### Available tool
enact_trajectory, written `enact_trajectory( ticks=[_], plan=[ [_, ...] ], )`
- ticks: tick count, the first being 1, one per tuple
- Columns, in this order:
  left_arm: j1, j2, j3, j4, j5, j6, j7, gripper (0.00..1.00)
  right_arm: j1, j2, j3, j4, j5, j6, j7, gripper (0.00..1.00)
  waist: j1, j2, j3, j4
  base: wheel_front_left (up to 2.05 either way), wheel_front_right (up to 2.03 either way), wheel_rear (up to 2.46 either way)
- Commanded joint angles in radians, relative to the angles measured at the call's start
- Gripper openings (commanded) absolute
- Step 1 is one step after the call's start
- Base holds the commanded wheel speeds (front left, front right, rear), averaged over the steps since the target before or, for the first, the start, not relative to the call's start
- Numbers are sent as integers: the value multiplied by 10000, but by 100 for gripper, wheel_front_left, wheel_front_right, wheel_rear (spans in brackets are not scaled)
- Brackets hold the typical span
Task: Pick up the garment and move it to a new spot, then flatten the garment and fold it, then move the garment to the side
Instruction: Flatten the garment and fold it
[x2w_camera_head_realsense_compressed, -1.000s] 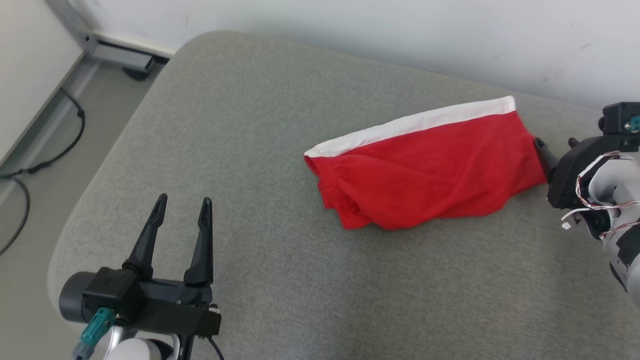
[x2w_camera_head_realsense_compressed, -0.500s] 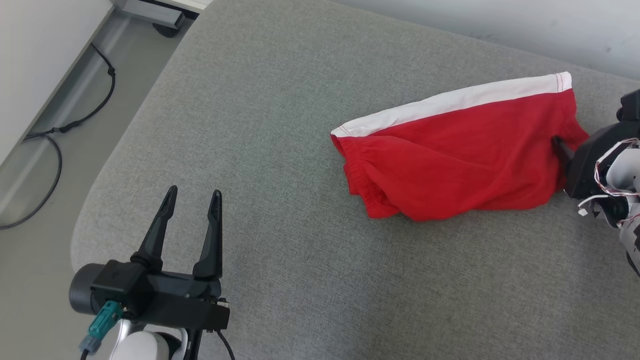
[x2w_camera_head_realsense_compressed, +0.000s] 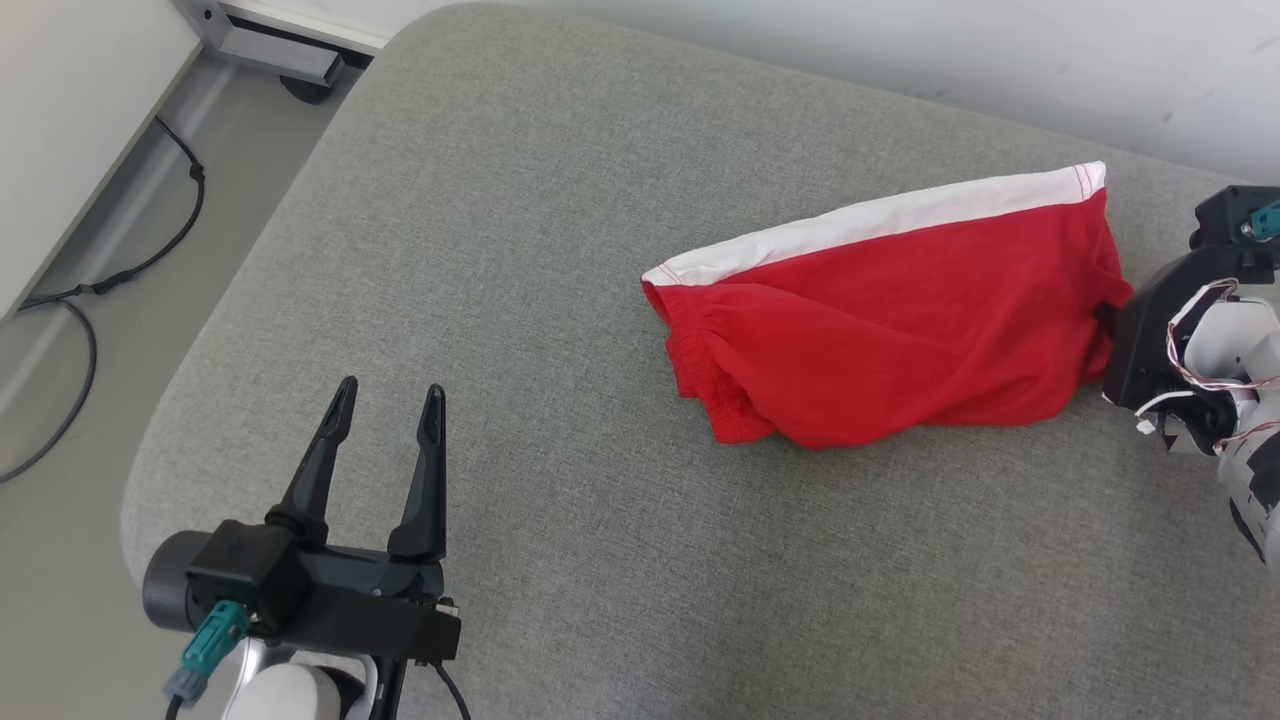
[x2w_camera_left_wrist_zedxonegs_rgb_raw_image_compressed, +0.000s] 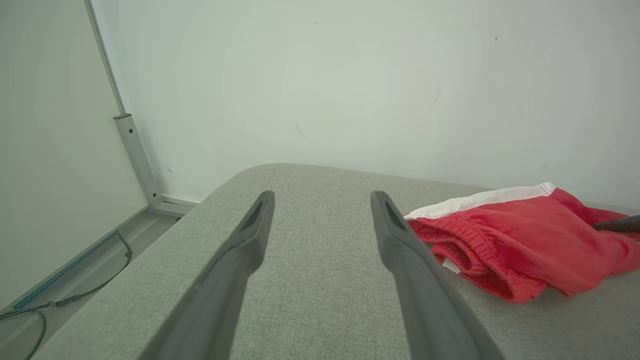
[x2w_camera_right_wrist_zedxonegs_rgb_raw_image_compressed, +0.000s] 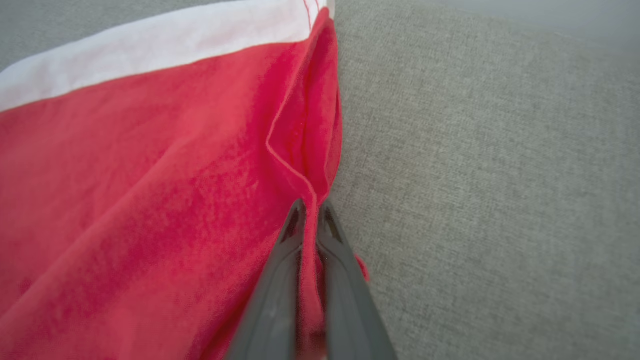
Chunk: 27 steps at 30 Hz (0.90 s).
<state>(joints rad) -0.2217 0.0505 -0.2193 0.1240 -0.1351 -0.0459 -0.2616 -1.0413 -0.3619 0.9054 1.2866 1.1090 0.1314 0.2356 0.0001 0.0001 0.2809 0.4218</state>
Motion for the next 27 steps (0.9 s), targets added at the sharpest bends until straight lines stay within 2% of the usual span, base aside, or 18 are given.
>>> enact_trajectory(
  ticks=[1,9,27],
  plan=[
    [-58,25,50,18,42,-55,-40,100,70,-31,-9,77,60,-20,-60,0,-1,-1,-8,-19,0,0,0],
    [143,23,111,260,5,-40,-40,100,576,-2,-206,-565,514,-20,-318,0,-1,-1,-406,-296,0,0,0],
    [868,166,390,428,348,-225,-40,100,2856,-690,-1,-3483,1698,-20,-888,0,-1,-1,-1876,-1935,0,0,0]
  ],
)
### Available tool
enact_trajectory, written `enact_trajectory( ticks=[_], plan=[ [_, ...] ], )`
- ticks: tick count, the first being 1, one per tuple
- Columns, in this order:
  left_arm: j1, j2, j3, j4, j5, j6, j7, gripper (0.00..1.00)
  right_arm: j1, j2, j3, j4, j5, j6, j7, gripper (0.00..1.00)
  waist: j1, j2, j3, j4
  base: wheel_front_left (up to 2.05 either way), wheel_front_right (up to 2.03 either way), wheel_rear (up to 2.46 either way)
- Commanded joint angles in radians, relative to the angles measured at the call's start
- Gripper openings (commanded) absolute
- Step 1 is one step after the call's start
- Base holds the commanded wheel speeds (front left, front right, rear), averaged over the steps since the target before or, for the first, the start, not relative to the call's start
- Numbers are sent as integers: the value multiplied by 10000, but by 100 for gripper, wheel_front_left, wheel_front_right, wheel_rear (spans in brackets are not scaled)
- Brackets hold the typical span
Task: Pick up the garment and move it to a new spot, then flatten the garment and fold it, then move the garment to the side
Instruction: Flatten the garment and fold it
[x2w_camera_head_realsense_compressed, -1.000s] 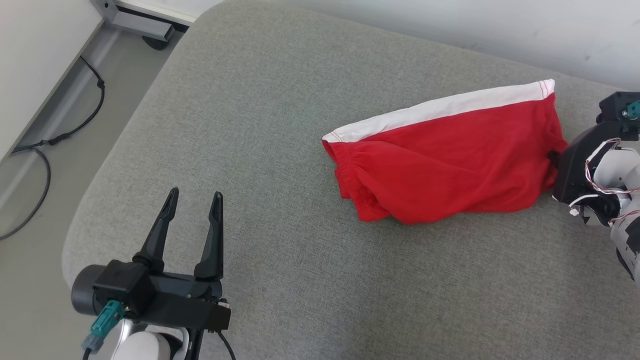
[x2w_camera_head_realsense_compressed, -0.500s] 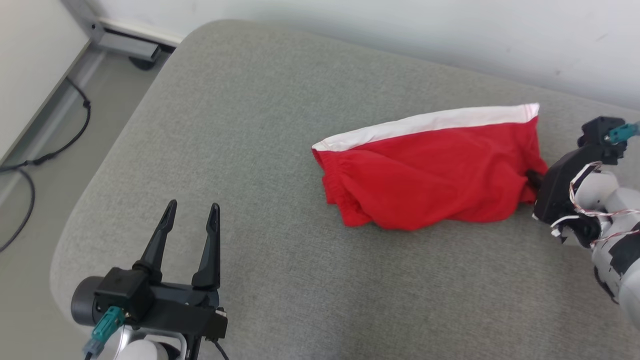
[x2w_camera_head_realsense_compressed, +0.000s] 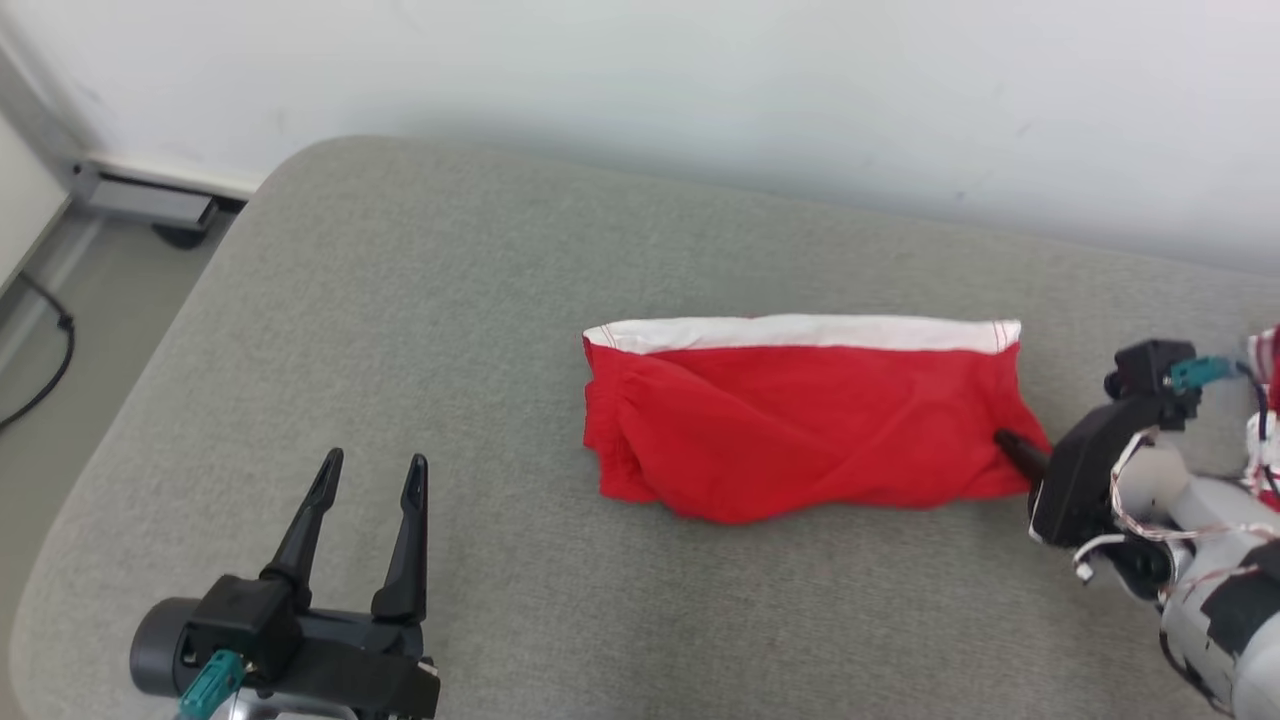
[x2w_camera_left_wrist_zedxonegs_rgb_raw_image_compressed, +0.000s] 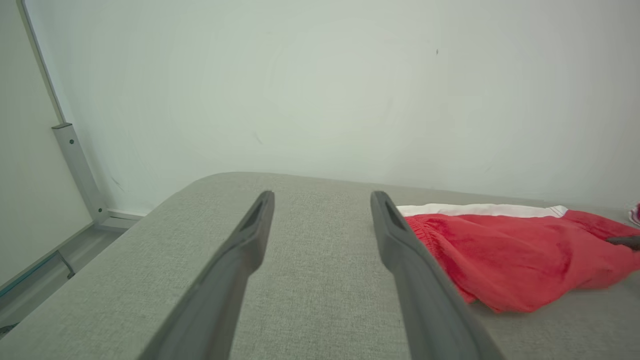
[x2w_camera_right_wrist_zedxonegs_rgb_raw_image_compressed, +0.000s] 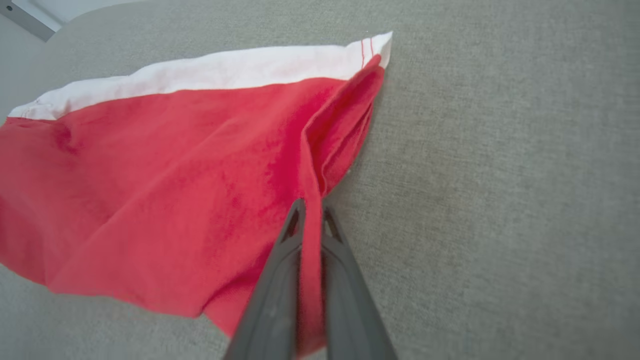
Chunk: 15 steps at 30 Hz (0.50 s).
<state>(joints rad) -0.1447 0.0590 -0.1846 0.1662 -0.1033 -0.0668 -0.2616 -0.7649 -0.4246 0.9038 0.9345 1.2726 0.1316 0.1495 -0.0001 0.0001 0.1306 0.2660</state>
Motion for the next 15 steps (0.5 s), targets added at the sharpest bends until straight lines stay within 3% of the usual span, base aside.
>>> enact_trajectory(
  ticks=[1,15],
  plan=[
    [215,103,87,18,45,-19,-40,100,420,-127,74,-262,155,-22,-94,0,1,-1,-498,-537,0,0,0],
    [602,109,166,46,67,-60,-40,100,1780,-350,254,-1719,708,-22,-356,0,1,-1,-996,-1249,0,0,0]
  ],
)
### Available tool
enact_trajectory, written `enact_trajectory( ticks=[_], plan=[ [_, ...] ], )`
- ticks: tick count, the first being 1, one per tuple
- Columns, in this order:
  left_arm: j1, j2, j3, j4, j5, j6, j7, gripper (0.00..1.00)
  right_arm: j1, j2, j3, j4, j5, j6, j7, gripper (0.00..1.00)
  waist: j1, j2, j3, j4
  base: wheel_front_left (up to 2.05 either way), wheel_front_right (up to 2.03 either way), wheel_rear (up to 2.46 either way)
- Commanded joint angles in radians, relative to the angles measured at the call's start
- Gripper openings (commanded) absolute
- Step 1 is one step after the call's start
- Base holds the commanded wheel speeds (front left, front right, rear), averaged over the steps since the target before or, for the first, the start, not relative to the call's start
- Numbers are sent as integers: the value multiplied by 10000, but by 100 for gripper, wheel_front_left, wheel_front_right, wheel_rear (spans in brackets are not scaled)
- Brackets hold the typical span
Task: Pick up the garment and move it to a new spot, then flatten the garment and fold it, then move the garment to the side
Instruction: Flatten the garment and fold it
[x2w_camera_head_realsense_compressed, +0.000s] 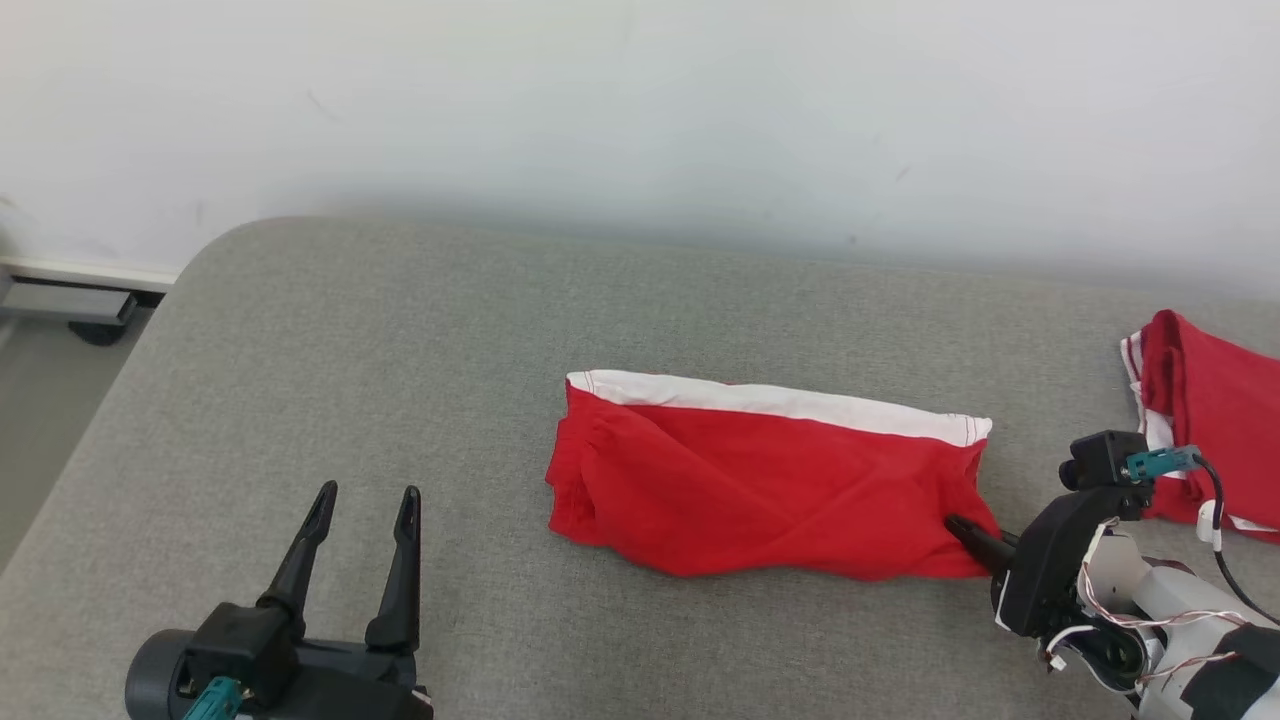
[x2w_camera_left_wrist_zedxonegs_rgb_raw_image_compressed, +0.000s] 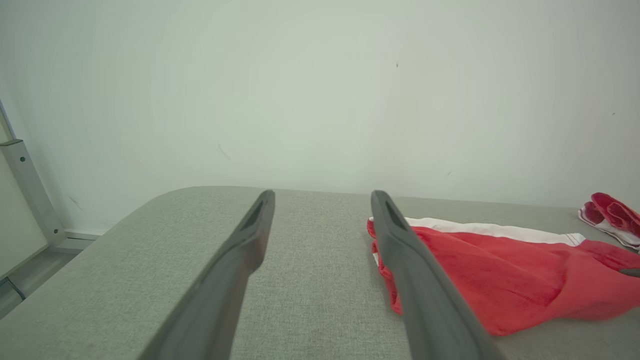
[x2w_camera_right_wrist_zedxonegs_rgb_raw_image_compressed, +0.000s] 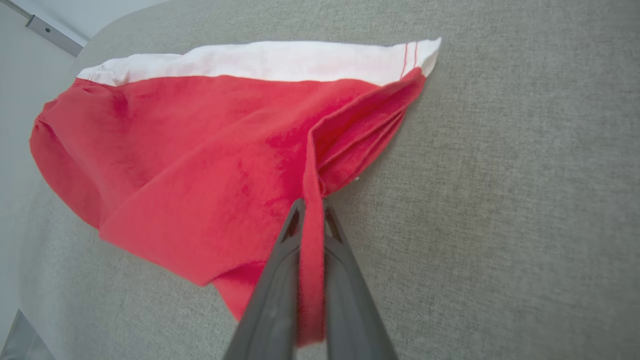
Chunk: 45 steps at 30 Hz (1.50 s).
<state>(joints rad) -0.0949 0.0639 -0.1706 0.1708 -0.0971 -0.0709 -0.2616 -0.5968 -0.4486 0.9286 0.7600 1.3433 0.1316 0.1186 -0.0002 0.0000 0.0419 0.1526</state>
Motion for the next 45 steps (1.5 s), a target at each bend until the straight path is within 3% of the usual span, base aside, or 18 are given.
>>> enact_trajectory(
  ticks=[1,8,9,10,11,17,24,31,33,34,39,45],
  plan=[
    [113,58,22,-12,17,-19,-40,100,144,-132,28,-28,-9,-22,-59,0,2,0,-112,-135,0,0,0],
    [66,46,22,26,23,-82,-40,100,274,-19,122,214,-136,-22,-41,0,2,0,-94,-170,0,0,0],
    [61,45,26,41,22,-61,-40,100,242,0,162,287,-220,-22,-30,38,2,0,-96,-166,0,0,0],
    [59,46,40,53,21,-64,-40,100,179,22,173,324,-280,-22,-137,91,2,0,-100,-165,0,0,0],
    [59,48,52,61,26,-66,-40,100,152,60,140,394,-272,-22,-218,100,2,0,-107,-168,0,0,0],
    [144,100,144,73,53,-61,-40,100,-11,-5,160,564,-732,-22,-878,100,2,0,-239,-258,0,0,0],
    [413,157,325,-39,29,10,-40,100,252,-186,-128,99,-1351,-22,-2872,100,2,0,-502,-553,0,0,0],
    [713,262,489,-187,24,81,-41,100,808,-297,-958,-394,-2008,-22,-3801,100,2,0,-649,-856,0,0,0],
    [767,324,572,-206,-10,96,-41,100,970,-342,-1620,-698,-2453,-22,-3842,100,2,0,-661,-945,0,0,0],
    [790,336,628,-220,-35,115,-41,100,1344,-342,-2638,-1046,-3224,-22,-3837,100,2,0,-695,-997,0,0,0],
    [940,335,781,-344,-63,259,-41,100,2707,269,-5105,-2104,-5262,-22,-3839,100,2,0,-792,-1187,0,0,0],
    [1121,403,1000,-455,-135,329,-41,100,4032,1242,-6880,-3152,-7295,-22,-3840,100,2,0,-843,-1443,0,0,0]
  ],
)
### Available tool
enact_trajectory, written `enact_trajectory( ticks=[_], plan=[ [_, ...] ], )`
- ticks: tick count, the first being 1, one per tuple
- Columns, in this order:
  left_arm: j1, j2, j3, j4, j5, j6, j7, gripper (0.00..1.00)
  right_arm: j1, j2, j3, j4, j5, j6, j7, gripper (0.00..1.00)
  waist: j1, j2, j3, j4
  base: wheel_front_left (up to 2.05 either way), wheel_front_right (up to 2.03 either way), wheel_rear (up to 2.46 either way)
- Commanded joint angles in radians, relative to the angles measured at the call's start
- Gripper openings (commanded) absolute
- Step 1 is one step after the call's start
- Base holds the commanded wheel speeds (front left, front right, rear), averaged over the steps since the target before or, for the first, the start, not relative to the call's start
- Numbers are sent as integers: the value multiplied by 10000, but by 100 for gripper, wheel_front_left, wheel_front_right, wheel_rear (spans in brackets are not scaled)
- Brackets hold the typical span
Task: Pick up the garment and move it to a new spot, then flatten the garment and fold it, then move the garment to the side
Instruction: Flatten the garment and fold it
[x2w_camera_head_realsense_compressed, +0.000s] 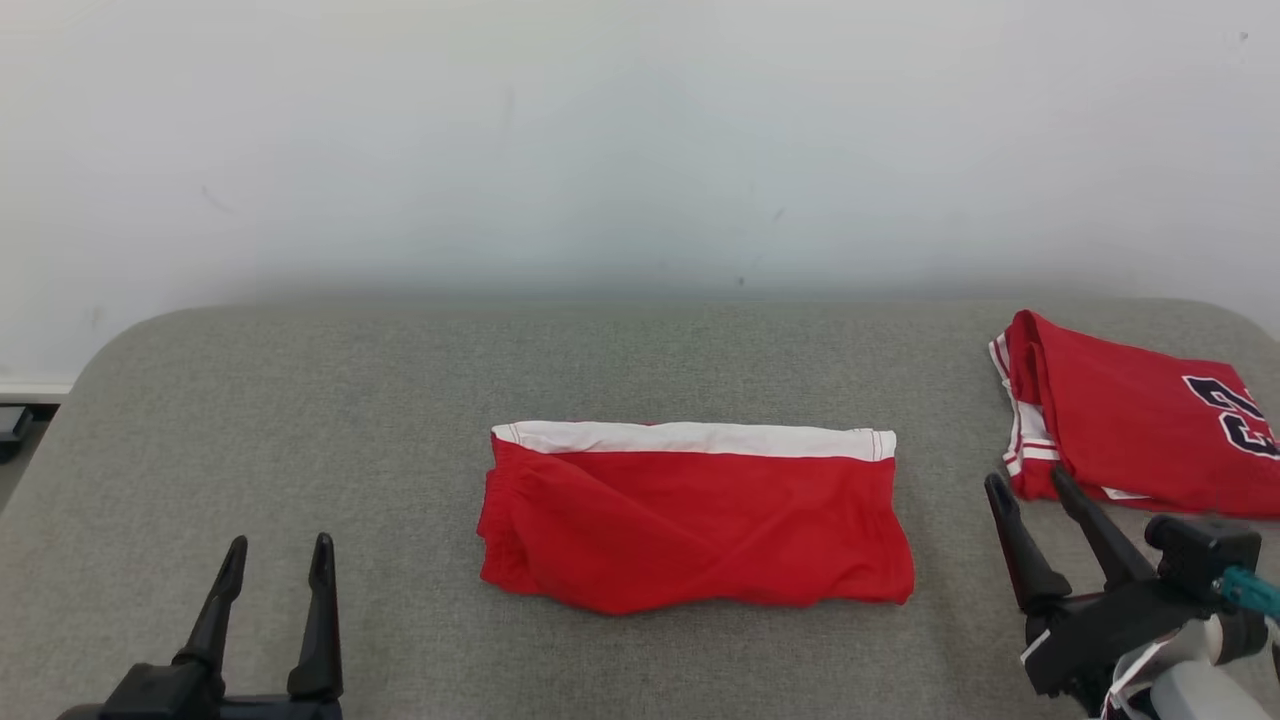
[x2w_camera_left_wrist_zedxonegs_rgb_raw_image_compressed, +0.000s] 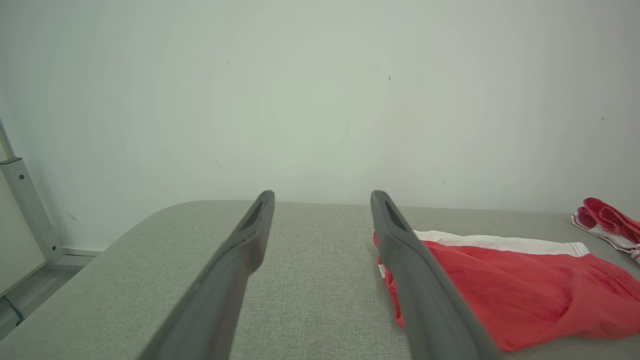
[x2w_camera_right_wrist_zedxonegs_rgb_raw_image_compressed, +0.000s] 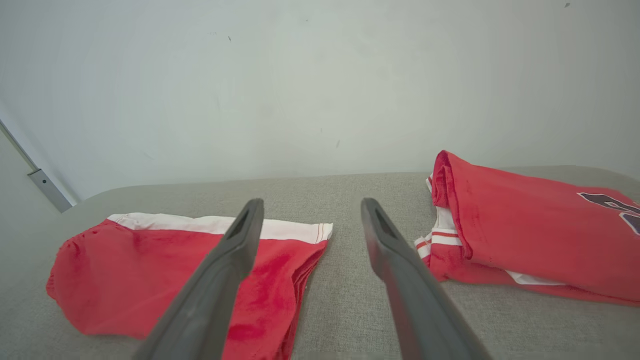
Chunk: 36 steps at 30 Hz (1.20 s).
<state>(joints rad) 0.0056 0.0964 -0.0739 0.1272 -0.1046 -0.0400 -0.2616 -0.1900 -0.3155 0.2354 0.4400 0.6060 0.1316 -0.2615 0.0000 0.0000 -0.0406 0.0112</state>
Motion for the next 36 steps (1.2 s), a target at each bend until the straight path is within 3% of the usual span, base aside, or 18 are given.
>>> enact_trajectory(
  ticks=[1,16,24,36],
  plan=[
    [143,83,63,-44,-66,41,-41,100,113,34,-135,-89,-179,-22,-40,100,0,0,-25,-53,0,0,0],
    [792,347,459,-310,43,477,85,100,1427,1240,-1844,-1368,-1858,-22,374,100,0,0,-73,-367,0,0,0],
    [923,802,286,-149,410,509,791,100,1628,1566,-2229,-1606,-2333,-22,1069,100,0,0,-84,-375,0,0,0],
    [1033,1032,345,-584,257,535,849,100,1758,1770,-2386,-1903,-2497,-22,1319,100,0,0,-55,-216,0,0,0]
  ],
)
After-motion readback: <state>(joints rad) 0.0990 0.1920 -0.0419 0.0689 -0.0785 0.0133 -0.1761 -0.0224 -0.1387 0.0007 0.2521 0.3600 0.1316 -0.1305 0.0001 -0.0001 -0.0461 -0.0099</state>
